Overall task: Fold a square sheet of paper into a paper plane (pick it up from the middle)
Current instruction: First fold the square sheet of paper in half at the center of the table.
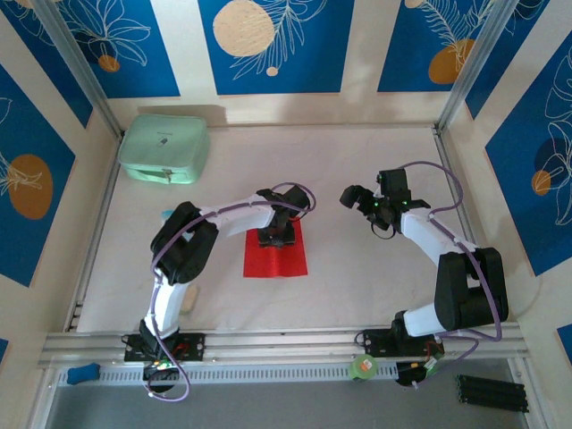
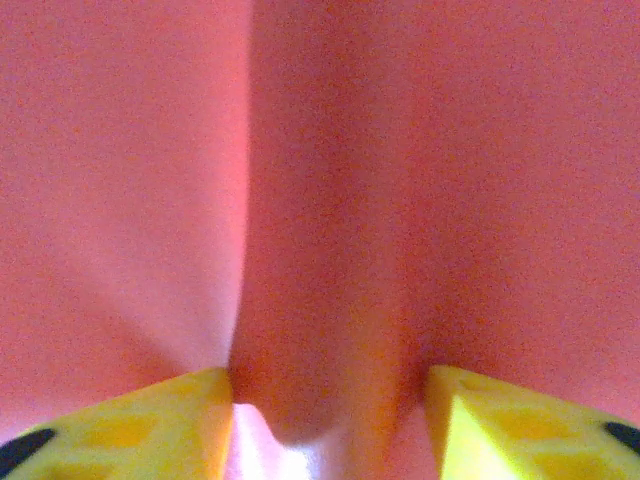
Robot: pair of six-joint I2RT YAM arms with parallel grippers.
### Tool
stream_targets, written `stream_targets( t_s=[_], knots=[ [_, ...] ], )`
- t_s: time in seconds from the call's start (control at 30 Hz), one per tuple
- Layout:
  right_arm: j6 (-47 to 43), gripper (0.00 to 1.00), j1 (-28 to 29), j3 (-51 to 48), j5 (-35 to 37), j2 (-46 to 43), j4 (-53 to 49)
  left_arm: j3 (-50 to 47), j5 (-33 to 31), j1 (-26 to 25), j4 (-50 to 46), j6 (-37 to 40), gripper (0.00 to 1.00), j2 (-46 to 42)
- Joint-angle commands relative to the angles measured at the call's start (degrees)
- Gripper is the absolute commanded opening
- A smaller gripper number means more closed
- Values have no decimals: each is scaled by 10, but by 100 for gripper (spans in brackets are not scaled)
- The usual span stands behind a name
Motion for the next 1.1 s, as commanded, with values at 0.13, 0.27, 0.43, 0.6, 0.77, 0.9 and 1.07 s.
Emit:
stream_targets(
  t_s=[0.13, 0.27, 0.43, 0.6, 0.77, 0.9, 1.07],
  knots=[
    [-2, 99, -4, -6, -7, -7, -1, -55, 124, 10, 95, 48, 31, -77],
    [6, 99, -6, -16, -24, -20, 15, -94, 229, 26, 190, 53, 26, -123],
    [5, 95, -6, -27, -90, -29, 44, -177, 338, 63, 390, -8, 26, -178],
    [-24, 85, 15, -32, -183, -20, 82, -246, 371, 108, 483, -41, 27, -173],
    [-24, 74, 50, -21, -211, 14, 76, -291, 380, 142, 531, -46, 27, -153],
    [-8, 68, 78, -20, -218, 40, 84, -276, 357, 151, 443, 17, 27, -141],
    [3, 57, 119, -1, -201, 82, 77, -229, 321, 150, 311, 118, 27, -119]
  ],
)
